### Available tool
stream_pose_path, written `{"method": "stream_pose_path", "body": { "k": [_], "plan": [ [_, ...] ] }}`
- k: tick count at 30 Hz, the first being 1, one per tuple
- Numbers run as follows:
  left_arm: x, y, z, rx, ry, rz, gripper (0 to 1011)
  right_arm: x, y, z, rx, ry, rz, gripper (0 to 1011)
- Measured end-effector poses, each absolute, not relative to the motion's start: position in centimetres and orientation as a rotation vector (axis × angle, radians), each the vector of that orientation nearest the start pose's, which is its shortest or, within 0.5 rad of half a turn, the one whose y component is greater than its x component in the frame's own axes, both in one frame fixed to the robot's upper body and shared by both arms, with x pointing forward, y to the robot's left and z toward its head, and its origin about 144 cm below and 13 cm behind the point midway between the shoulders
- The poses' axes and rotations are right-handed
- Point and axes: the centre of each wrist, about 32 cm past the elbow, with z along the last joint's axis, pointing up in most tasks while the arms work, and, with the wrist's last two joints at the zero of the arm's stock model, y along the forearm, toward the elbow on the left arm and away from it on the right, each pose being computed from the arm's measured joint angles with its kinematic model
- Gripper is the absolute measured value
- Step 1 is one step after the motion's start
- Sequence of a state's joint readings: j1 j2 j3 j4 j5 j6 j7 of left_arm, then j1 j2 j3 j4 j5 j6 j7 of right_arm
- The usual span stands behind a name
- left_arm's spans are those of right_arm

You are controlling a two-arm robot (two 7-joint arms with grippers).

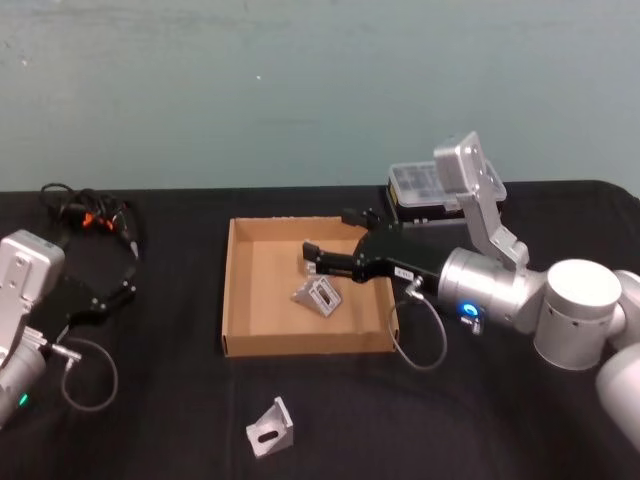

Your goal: Use one hand to pick up the angle iron from the table and place it into the box.

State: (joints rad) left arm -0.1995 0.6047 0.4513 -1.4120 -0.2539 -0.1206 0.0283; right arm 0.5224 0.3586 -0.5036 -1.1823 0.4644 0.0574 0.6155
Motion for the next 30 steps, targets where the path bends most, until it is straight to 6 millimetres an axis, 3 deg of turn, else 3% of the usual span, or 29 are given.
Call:
{"method": "stream_pose_path", "body": {
  "k": [11,30],
  "plan": [
    [48.9,31.0,114.0,0.304,-0.285,1.248,1000,55.7,-24.5,119.2,-0.07,0.011,-0.539,1003],
    [48.9,31.0,114.0,0.304,-0.285,1.248,1000,56.2,-23.4,118.6,-0.156,0.089,-0.162,1003]
  ]
}}
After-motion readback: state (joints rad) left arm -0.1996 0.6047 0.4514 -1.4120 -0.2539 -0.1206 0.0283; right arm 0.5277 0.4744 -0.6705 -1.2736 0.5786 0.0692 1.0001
